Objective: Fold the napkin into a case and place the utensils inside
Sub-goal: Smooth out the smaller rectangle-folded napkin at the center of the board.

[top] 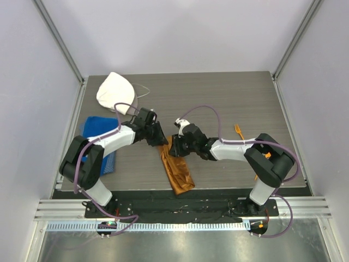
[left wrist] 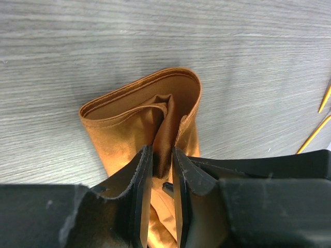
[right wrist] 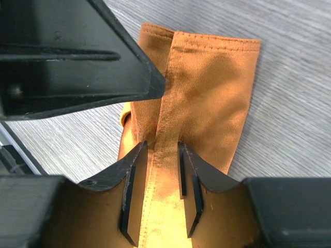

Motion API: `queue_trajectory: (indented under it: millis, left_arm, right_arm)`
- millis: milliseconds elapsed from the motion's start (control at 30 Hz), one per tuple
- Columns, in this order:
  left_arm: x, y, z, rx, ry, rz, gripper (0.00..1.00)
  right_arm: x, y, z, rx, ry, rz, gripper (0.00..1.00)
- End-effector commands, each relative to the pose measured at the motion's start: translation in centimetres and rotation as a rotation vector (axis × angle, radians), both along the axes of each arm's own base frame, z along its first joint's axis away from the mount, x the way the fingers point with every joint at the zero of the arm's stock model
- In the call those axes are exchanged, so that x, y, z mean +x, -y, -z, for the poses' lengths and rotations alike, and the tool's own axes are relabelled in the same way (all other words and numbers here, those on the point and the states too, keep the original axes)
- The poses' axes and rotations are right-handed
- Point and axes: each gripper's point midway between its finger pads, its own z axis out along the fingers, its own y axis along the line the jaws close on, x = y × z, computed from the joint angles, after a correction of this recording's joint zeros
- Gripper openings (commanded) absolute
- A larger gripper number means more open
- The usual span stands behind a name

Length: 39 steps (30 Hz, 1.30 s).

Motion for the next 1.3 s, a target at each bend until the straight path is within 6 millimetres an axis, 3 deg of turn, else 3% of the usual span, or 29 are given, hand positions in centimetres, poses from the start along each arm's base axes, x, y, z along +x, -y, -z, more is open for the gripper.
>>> queue_trajectory:
  millis: [0, 167, 367, 433, 567, 833, 1267]
  left_arm:
    - [0.1, 0.0, -1.1, -0.030, 0.031, -0.009, 0.25]
    - [-0.1, -0.2, -0.9, -0.026, 0.028, -0.012, 0.21]
    - [-0.3, -0.5, -0.9, -0.013, 0.032, -0.013, 0.20]
    - [-0.1, -0.8, -0.9, 0.000, 0.037, -0.023, 0.20]
    - [0.1, -1.0, -1.2, 0.003, 0.047, -0.031, 0.27]
    - [-0.1, -1.0, -1.7, -0.006, 0.050, -0.027, 0.41]
    - [-0.1, -0.8, -3.2, -0.029, 0.073, -0.024, 0.52]
  right_arm:
    - [0.7, -1.0, -0.3, 0.021, 0.034, -0.008, 0.38]
    - [1.1, -0.9, 0.3, -0.001, 0.045, -0.001, 0.31]
    - [1.2, -1.1, 0.1, 0.004, 0.044, -0.005, 0.12]
    - [1.0, -1.2, -0.5, 0.015, 0.044, -0.008, 0.05]
    - [0.1, -1.2, -1.2, 0.027, 0.024, -0.018, 0.01]
    - [-0.7, -1.1, -3.4, 0.065, 0.046, -0.014, 0.01]
    - [-1.8, -1.0, -0.6, 0.047, -0.006, -0.032, 0.01]
